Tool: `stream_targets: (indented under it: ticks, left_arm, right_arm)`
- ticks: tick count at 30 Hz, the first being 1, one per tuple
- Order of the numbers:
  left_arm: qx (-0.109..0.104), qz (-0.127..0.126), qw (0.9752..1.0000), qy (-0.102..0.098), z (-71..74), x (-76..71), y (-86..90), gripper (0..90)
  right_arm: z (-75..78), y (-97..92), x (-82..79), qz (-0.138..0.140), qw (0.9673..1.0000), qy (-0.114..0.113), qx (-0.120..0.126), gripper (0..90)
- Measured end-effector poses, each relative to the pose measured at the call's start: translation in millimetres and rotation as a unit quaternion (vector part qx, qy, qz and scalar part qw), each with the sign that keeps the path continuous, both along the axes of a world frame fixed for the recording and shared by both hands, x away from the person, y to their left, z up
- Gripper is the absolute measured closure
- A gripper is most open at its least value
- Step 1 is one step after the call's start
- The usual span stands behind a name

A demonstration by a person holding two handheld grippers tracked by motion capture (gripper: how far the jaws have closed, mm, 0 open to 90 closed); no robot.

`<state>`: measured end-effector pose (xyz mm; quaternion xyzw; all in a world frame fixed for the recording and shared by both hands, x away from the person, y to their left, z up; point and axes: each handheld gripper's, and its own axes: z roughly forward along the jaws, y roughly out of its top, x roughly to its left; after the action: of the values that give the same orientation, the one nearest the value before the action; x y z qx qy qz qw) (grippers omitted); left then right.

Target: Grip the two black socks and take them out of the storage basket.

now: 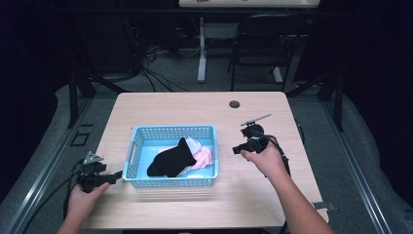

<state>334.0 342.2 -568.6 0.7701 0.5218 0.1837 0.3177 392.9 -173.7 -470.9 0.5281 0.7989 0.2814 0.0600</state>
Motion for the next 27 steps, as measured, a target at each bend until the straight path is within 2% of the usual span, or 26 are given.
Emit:
stream_targets:
  ticks: [1, 2, 5, 7, 11, 13, 15, 16, 17, 18, 19, 20, 21, 22, 25, 27]
  left_arm:
    - [0.001, -0.001, 1.0, 0.0, -0.1, -0.4, -0.4, 24.5]
    - [0.001, -0.002, 1.0, 0.002, -0.3, -0.3, -0.4, 24.5]
    - [0.001, -0.002, 1.0, 0.001, -0.3, 0.1, -0.2, 24.6]
    - [0.0, -0.001, 1.0, 0.001, -0.2, 0.2, 0.3, 24.5]
    - [0.0, -0.001, 1.0, 0.001, -0.3, 0.7, 0.0, 24.6]
    - [0.0, -0.001, 1.0, 0.0, -0.1, 0.9, -0.4, 24.5]
    - [0.0, -0.003, 1.0, 0.0, -0.1, 1.1, -1.0, 24.6]
    - [0.0, -0.003, 1.0, 0.0, -0.1, 1.1, -1.0, 24.6]
    - [0.0, -0.005, 1.0, 0.003, 0.5, 1.0, -1.2, 24.5]
    - [0.0, -0.005, 1.0, 0.003, 0.5, 1.0, -1.2, 24.6]
    - [0.001, -0.004, 1.0, 0.001, 0.3, 1.1, -1.5, 24.6]
    - [0.0, -0.003, 1.0, 0.001, 0.2, 1.1, -1.6, 24.6]
    - [-0.001, -0.004, 1.0, 0.0, 0.0, 1.3, -1.5, 24.6]
    - [-0.001, -0.004, 1.0, 0.0, 0.0, 1.3, -1.5, 24.5]
    - [-0.001, -0.005, 1.0, 0.0, 0.2, 1.3, -1.2, 24.6]
    - [-0.001, -0.005, 1.0, 0.0, 0.3, 1.2, -1.1, 24.6]
  right_arm:
    - [10.1, 2.6, -0.8, 0.008, 0.9999, 0.006, 0.003, 61.9]
    - [10.1, 2.6, -0.8, 0.008, 0.9999, 0.006, 0.003, 61.9]
    - [22.6, 5.6, -0.1, 0.014, 0.9999, 0.007, -0.002, 63.1]
    - [35.4, 9.6, 3.9, 0.021, 0.9997, 0.011, 0.001, 63.8]
    - [45.8, 16.4, 9.5, 0.027, 0.9995, 0.015, -0.007, 64.0]
    - [51.1, 23.4, 12.8, 0.031, 0.9994, 0.013, -0.008, 64.0]
    - [56.4, 38.0, 15.8, 0.045, 0.9989, 0.01, -0.01, 64.1]
    - [56.4, 38.0, 15.8, 0.045, 0.9989, 0.01, -0.01, 64.1]
    - [54.9, 51.3, 17.7, 0.055, 0.9984, 0.009, -0.007, 64.0]
    - [54.9, 51.3, 17.7, 0.055, 0.9984, 0.009, -0.007, 64.0]
    - [50.2, 67.4, 20.5, 0.075, 0.9969, 0.016, -0.021, 63.8]
    - [50.2, 67.4, 20.5, 0.075, 0.9969, 0.016, -0.021, 63.8]
    - [43.1, 83.3, 23.0, 0.085, 0.9959, 0.023, -0.021, 63.5]
    - [43.1, 83.3, 23.0, 0.085, 0.9959, 0.023, -0.021, 63.5]
    - [27.9, 109.9, 29.9, 0.11, 0.9926, 0.039, -0.033, 63.1]
    - [23.8, 116.0, 31.5, 0.113, 0.992, 0.043, -0.034, 63.0]
